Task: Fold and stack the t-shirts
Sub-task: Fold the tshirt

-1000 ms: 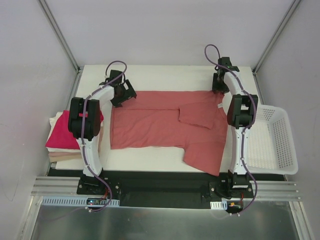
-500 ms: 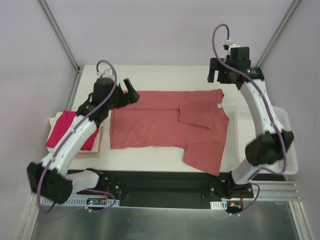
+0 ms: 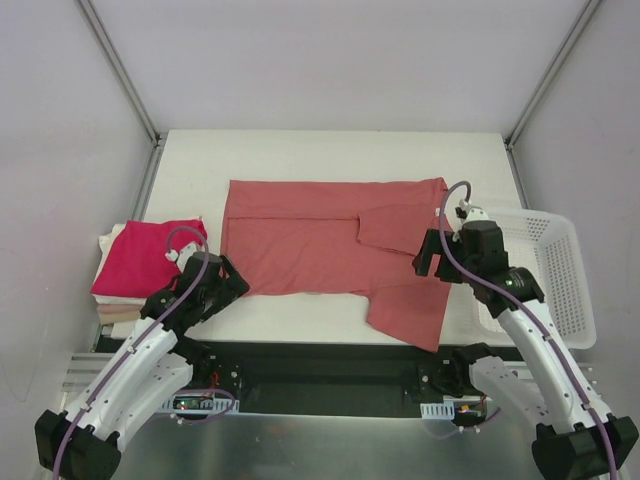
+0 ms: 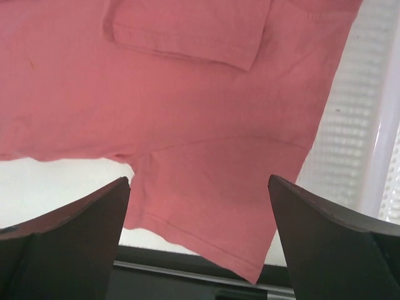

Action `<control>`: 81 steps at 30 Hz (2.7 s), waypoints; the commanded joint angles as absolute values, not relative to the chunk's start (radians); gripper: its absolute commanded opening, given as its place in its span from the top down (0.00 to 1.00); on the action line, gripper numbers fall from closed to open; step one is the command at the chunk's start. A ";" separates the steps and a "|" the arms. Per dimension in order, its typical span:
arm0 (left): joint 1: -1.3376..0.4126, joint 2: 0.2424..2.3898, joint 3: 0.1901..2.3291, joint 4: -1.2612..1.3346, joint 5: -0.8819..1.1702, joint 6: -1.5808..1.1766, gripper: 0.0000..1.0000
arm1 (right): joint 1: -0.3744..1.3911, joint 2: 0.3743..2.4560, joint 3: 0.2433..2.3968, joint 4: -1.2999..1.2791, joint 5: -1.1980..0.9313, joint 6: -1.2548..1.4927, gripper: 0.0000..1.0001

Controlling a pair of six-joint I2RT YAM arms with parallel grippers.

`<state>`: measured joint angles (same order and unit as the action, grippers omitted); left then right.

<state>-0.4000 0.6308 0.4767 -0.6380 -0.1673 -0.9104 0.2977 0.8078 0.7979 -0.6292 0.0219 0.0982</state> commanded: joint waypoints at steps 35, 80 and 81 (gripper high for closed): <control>-0.354 0.937 0.459 -0.477 -0.376 -1.071 0.57 | 0.374 0.788 0.669 -0.724 0.089 0.117 0.03; -0.213 0.847 0.345 -0.411 -0.330 -0.997 1.00 | 0.839 1.078 0.535 -0.785 0.074 0.457 0.12; -0.213 0.845 0.347 -0.411 -0.327 -0.999 1.00 | 0.839 1.078 0.535 -0.787 0.074 0.460 0.14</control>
<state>-0.2211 0.8566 0.3477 -0.4000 -0.3401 -1.0214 0.8322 1.0767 0.5327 -0.8059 0.0921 0.4335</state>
